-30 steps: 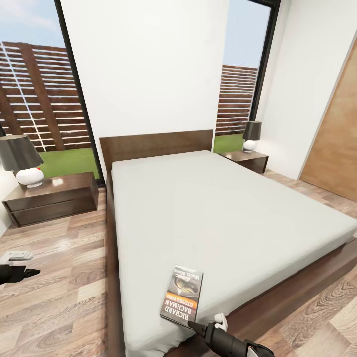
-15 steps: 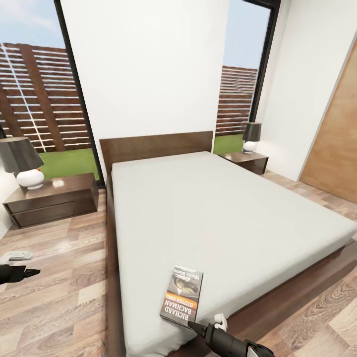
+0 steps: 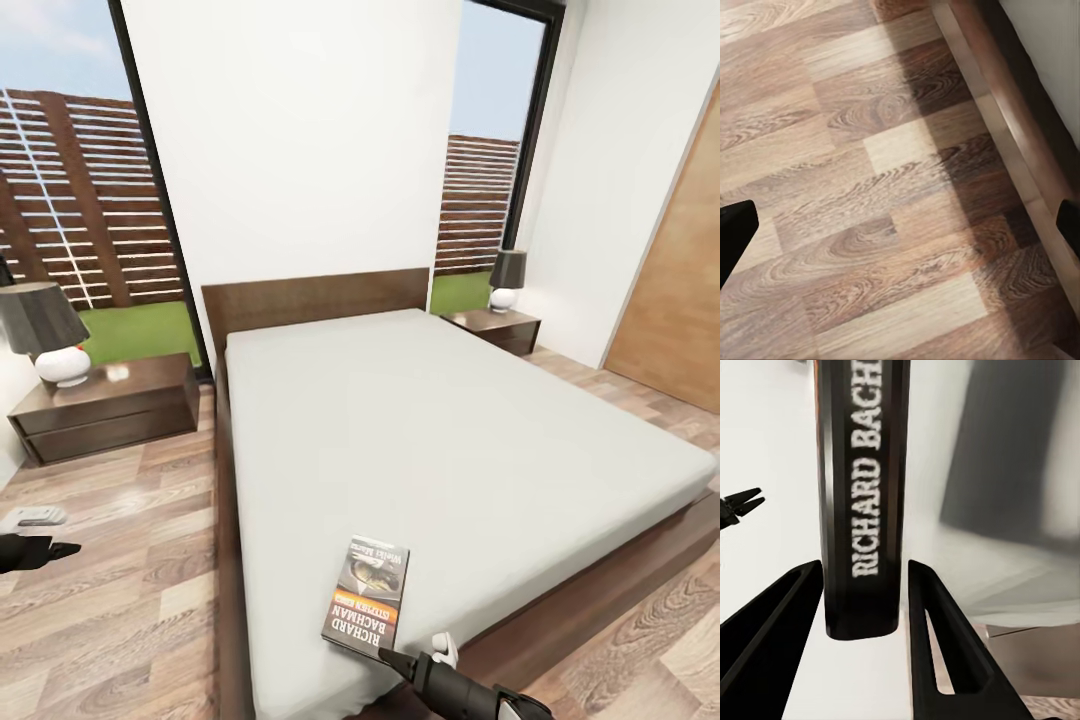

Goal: In the bedroom, move the book from the bed onto either nightstand, and place the two sandals side by side next to the bed.

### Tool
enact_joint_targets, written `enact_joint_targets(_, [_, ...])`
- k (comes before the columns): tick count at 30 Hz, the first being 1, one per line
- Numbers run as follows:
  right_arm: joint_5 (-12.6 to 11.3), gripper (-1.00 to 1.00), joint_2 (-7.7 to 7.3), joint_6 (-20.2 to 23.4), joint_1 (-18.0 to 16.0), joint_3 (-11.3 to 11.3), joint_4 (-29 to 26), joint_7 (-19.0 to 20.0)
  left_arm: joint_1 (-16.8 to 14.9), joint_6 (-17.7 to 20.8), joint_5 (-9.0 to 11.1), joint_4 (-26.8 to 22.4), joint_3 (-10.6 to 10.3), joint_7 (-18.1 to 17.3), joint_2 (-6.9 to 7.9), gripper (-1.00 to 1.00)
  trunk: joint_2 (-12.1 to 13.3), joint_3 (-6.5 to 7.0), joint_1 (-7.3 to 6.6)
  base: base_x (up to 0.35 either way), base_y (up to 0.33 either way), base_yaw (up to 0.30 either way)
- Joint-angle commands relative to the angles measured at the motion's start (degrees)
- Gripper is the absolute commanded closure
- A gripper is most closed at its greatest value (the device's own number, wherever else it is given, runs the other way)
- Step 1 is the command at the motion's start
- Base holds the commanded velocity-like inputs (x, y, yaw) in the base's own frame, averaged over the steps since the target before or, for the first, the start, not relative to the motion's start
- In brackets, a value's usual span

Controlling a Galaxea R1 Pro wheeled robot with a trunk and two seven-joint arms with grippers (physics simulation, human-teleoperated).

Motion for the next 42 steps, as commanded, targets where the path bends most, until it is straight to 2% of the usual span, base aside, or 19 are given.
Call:
enact_joint_targets(1, [0.52,1.00,0.05,0.51,-0.01,-0.49,-0.12,0.26,-0.04,0.49,0.56,-0.06,-0.27,0.02,0.05,-1.00,0.39,0.13,-0.23,0.000,0.000,0.000])
enact_joint_targets(5, [0.52,1.00,0.05,0.50,-0.01,-0.03,-0.12,0.71,-0.04,0.49,0.56,-0.06,-0.28,0.07,0.05,-1.00,1.99,0.84,-1.11,0.000,0.000,0.000])
enact_joint_targets(11, [0.52,1.00,0.05,0.48,-0.01,2.55,-0.12,1.60,-0.04,0.49,0.56,-0.01,-0.28,0.15,0.05,-1.00,4.40,1.92,-2.43,0.000,0.000,0.000])
enact_joint_targets(16, [0.52,1.00,0.09,0.24,-0.01,3.69,-0.12,1.92,-0.04,0.49,0.56,0.02,-0.28,0.23,0.05,-1.00,6.40,2.82,-3.53,0.000,0.000,0.000])
enact_joint_targets(26, [0.52,1.00,0.32,-0.13,-0.01,4.10,-0.12,4.59,-0.04,0.49,0.56,0.02,-0.30,0.44,0.05,-1.00,10.41,4.61,-5.72,0.000,0.000,0.000])
enact_joint_targets(35, [0.52,1.00,0.25,-0.22,-0.01,4.14,-0.12,6.09,-0.04,0.49,0.56,-0.02,-0.28,3.43,0.05,-1.00,14.02,6.23,-7.70,0.000,0.000,0.000])
enact_joint_targets(42, [0.52,1.00,0.26,-0.30,-0.01,4.10,-0.14,7.05,-0.04,0.49,0.56,-0.02,-0.28,3.99,0.04,-1.00,16.83,7.49,-9.24,0.000,0.000,0.000])
